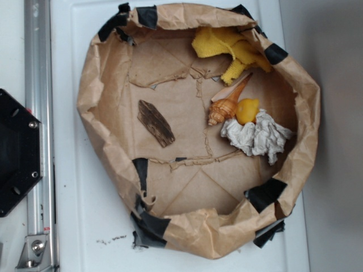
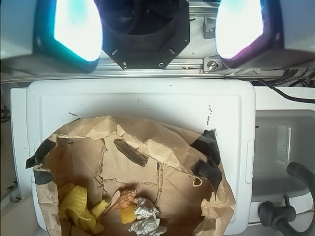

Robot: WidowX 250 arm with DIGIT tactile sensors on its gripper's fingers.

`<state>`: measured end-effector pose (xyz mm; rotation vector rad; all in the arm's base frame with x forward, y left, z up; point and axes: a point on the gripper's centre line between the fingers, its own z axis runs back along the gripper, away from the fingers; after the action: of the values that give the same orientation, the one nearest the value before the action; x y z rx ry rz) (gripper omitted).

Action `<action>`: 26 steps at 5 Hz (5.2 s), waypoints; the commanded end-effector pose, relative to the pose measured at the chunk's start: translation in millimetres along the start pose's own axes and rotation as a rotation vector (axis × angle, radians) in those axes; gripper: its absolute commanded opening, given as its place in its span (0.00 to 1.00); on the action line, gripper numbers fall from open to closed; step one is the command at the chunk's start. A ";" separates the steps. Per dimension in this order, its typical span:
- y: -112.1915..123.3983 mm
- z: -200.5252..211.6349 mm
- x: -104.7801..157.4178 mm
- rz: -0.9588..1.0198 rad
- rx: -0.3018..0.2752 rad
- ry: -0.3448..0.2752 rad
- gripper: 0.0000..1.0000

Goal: Grab the wood chip.

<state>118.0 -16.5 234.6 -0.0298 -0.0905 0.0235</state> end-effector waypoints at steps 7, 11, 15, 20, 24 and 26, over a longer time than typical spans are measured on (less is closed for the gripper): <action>60.3 -155.9 99.0 -0.397 -0.134 0.249 1.00; 31.7 -222.0 52.8 -0.467 0.015 0.160 1.00; 52.1 -196.7 86.2 -0.275 -0.026 0.092 0.00; 57.6 -170.7 105.6 -0.597 0.078 0.035 1.00; 48.6 -218.2 106.8 -0.845 0.010 0.146 1.00; 35.7 -247.0 98.3 -0.855 -0.015 0.163 1.00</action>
<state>240.9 27.6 8.6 0.0038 0.0713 -0.8138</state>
